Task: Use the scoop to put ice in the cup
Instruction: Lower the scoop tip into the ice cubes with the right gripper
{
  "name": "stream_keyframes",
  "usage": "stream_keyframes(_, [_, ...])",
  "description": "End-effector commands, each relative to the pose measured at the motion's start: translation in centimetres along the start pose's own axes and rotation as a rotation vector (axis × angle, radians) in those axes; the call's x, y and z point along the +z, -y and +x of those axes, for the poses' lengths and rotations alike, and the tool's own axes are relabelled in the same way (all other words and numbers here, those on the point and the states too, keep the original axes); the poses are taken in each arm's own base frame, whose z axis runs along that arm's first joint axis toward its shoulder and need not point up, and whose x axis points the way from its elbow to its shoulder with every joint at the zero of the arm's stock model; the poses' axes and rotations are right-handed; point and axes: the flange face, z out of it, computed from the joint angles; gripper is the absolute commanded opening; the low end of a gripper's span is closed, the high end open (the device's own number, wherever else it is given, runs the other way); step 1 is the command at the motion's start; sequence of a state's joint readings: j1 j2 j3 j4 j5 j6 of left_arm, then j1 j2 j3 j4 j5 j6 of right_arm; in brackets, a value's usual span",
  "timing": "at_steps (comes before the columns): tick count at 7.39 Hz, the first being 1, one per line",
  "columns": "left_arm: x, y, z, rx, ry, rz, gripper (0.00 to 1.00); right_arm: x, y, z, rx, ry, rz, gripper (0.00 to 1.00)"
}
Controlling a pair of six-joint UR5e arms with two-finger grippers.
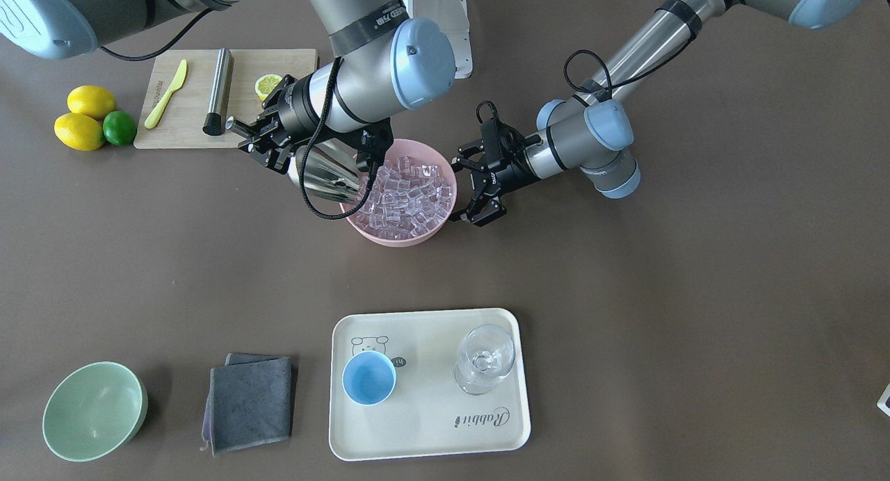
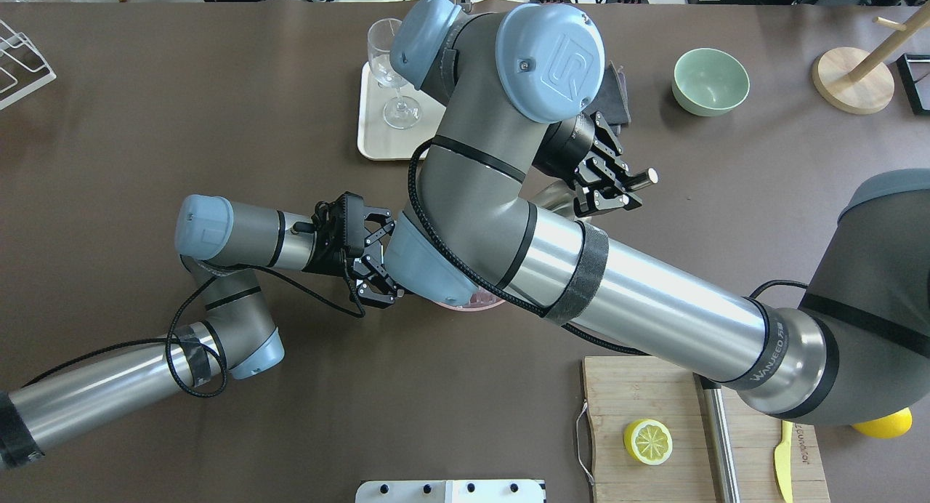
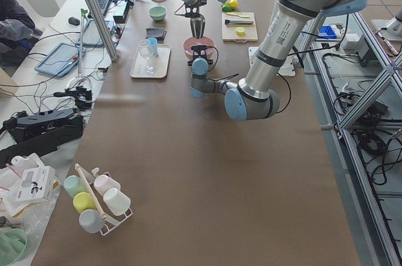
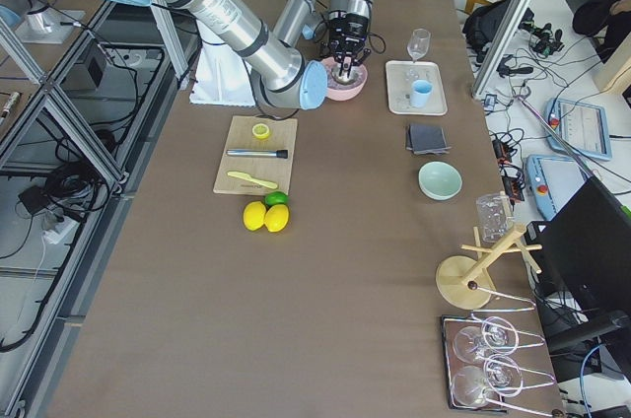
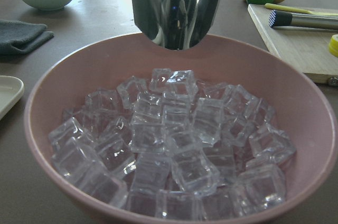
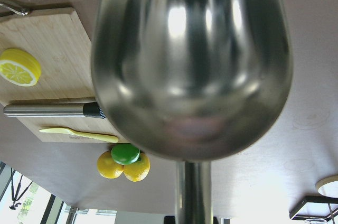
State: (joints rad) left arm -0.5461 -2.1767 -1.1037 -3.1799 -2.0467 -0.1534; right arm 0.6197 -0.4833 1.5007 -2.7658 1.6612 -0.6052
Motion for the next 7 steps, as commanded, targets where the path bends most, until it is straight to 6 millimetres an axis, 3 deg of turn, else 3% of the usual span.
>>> stream_keyframes(1, [0.0,0.0,0.0,0.0,-0.001,0.001,0.99,-0.5,1.6,0.8,0.03,0.001,-0.002,0.0])
stream_keyframes(7, [-0.1,0.0,0.1,0.001,-0.003,0.002,0.99,-0.3,2.8,0.4,0.029,-0.012,-0.012,0.0])
